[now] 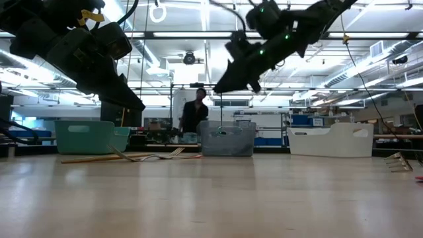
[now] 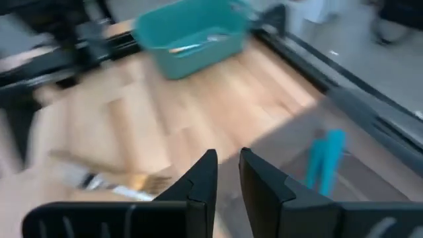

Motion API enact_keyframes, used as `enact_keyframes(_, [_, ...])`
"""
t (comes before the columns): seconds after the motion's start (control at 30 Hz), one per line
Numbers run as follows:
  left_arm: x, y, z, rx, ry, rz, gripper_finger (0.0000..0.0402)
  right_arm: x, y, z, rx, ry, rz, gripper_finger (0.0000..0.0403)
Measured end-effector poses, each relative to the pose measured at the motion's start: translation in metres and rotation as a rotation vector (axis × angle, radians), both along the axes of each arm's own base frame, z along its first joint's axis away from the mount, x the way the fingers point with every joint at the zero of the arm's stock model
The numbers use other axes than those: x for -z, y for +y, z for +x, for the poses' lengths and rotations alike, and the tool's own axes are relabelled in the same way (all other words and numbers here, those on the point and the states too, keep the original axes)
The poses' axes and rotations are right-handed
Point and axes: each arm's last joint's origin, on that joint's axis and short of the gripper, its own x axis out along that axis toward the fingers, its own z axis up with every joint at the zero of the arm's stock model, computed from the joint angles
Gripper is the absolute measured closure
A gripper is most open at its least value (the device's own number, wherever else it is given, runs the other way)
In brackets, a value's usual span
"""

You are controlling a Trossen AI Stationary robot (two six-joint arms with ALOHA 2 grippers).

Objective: Sort silverware by color (type)
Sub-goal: Put the right gold fork into the white bin

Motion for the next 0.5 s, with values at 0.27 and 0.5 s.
enact_keyframes(0.27, [0.0,0.0,0.0,0.0,0.003,0.0,0.0272,0.004,0.055,-0.003,-0.257,0.147,0.02,0.0331])
enact_keyframes(0.5, [0.0,0.0,0.0,0.001,0.003,0.001,0.0272,0.025,0.099,-0.021,-0.348,0.457,0.049,0.0331])
